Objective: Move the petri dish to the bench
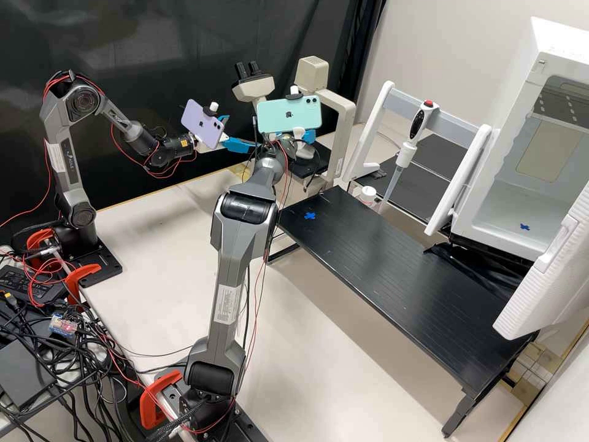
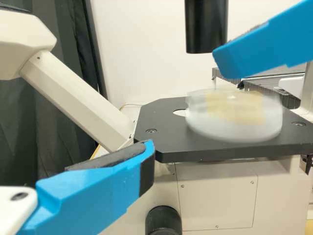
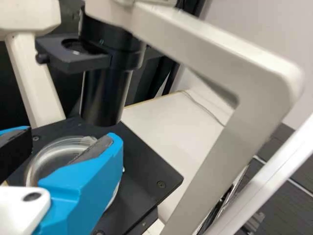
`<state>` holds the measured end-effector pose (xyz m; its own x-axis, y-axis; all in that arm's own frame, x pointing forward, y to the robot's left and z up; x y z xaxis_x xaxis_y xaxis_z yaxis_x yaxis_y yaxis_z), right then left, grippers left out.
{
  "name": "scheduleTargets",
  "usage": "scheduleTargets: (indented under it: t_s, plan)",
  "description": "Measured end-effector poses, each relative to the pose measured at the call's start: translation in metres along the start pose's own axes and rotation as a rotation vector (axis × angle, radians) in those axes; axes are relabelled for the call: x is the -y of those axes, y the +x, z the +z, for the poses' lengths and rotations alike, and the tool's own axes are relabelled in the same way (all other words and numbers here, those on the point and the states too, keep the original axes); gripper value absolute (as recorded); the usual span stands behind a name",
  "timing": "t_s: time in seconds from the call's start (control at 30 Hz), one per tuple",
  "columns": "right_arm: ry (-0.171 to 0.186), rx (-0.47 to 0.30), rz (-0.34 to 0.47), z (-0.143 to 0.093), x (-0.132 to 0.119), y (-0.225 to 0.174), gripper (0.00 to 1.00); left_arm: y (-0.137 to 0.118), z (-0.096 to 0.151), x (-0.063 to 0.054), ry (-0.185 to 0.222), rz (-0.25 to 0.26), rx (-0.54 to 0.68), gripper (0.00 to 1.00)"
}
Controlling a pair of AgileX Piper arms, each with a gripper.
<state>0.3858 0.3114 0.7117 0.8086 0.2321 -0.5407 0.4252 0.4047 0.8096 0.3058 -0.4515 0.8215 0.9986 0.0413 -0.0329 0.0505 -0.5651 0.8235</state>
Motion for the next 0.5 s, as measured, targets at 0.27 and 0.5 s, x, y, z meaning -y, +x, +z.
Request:
scheduleTargets:
  t_s: [0.27, 0.5]
  plan:
    - [-0.001, 0.025, -0.019, 0.0041, 0.0065, 0.0043, 1.00, 0.0000, 0.0000, 0.0000, 0.000, 0.000, 0.000, 1.00]
    - [-0.001, 0.032, -0.027, 0.0057, 0.0091, 0.0045, 1.00, 0.0000, 0.0000, 0.0000, 0.000, 0.000, 0.000, 1.00]
